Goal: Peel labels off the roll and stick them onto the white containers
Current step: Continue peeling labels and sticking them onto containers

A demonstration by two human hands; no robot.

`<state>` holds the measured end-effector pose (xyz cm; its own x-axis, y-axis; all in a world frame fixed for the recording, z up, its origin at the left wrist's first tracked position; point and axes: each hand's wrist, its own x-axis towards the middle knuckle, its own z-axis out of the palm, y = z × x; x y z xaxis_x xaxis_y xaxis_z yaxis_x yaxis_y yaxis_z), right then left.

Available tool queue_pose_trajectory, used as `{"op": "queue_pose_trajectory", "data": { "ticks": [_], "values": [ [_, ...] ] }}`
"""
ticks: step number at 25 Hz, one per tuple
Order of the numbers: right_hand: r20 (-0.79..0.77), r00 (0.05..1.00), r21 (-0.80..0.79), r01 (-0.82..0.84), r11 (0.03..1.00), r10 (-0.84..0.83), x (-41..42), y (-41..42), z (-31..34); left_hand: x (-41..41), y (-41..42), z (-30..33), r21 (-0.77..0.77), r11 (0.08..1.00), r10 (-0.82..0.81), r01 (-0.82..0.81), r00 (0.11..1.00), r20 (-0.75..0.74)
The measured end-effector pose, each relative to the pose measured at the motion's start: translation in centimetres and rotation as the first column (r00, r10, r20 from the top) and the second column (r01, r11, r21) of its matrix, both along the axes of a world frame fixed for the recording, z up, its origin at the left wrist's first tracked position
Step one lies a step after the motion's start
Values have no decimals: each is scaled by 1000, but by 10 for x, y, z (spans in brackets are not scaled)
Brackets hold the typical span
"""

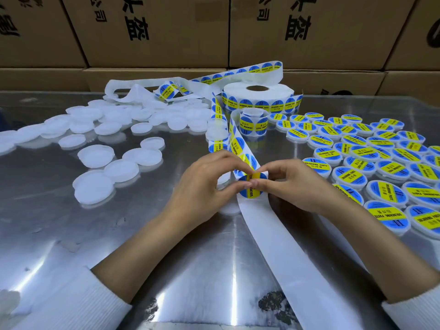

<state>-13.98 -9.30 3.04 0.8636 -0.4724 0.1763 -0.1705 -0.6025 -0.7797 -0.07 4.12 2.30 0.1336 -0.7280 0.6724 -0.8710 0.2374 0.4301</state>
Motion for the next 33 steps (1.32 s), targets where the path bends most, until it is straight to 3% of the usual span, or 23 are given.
{"op": "queue_pose_trajectory", "data": {
  "ticks": [3,6,9,14,17,22,27,31,33],
  "values": [
    [9,1000,87,14,996,-15,-3,4,6,-5,1,5,-15,1000,-12,11,998,-54],
    [-113,988,23,111,994,-108,-2,6,10,-7,3,8,-53,998,7,-17,983,-182],
    [-170,973,89,170,981,-153,-2,2,14,-8,4,11,-78,995,34,-64,940,-338],
    [-120,964,-106,225,969,-237,-6,-1,16,-2,3,15,-160,973,54,-169,832,-552],
    [-94,970,-102,215,971,-225,-6,-1,14,-1,2,15,-135,977,41,-164,769,-638],
    [196,965,86,158,984,-172,1,2,13,-5,0,13,-85,996,-30,-27,799,-600],
    [215,971,72,90,993,-104,0,8,15,-7,1,14,-44,999,-49,29,801,-597],
    [265,956,186,81,979,-129,-1,9,19,0,2,10,260,965,174,-38,834,-524],
    [344,923,362,38,932,-171,-2,10,20,7,6,7,389,915,237,-106,921,-308]
  ]
}}
